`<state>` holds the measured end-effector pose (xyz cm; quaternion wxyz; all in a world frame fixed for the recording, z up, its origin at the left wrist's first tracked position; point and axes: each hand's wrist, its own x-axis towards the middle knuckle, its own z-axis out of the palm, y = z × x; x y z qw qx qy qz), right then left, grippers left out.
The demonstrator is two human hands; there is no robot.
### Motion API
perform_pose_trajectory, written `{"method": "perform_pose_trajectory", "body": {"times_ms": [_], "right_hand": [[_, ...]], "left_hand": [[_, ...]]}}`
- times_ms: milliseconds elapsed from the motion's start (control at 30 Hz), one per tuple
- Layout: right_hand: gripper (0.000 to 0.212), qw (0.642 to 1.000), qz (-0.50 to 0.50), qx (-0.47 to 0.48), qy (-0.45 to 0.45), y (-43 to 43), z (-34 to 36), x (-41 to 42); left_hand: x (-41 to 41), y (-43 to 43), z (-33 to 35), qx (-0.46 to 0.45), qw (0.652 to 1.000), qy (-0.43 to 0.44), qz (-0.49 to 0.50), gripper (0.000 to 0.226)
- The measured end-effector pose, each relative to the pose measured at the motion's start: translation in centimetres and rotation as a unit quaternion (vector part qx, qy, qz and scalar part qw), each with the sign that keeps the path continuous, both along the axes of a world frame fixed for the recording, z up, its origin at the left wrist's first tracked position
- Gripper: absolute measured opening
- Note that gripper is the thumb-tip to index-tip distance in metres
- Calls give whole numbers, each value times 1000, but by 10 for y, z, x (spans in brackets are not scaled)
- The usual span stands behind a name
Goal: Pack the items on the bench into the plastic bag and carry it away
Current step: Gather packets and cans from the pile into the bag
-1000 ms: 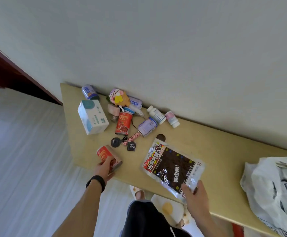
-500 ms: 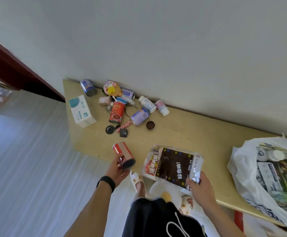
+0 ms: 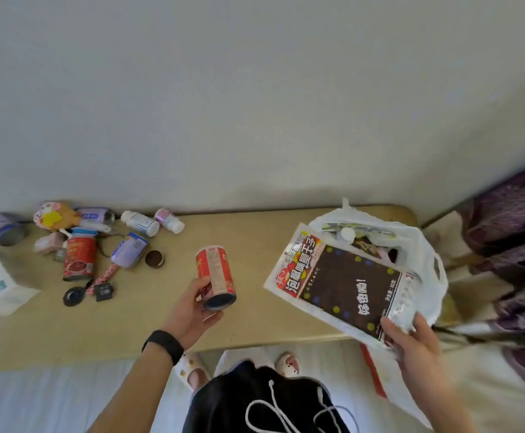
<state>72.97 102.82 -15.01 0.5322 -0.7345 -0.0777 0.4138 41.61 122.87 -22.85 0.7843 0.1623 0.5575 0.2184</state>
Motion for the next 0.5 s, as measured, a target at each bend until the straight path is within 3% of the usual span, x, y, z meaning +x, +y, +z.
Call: {"method": "perform_pose_trajectory", "body": {"times_ms": [133, 233, 367, 500], "right_hand": [[52, 995, -98, 13, -29, -27, 3, 55], [23, 992, -107, -2, -69, -29, -3, 90], [21, 995, -69, -27, -69, -15, -17, 121], [17, 997, -11, -77, -1, 8, -45, 134]], "left_hand": [[55, 0, 17, 38, 998, -11, -49, 45], [86, -5, 31, 61, 995, -8, -82, 40], [109, -15, 46, 89, 989, 13, -118, 31], [120, -20, 59, 116, 982, 54, -142, 23]]}}
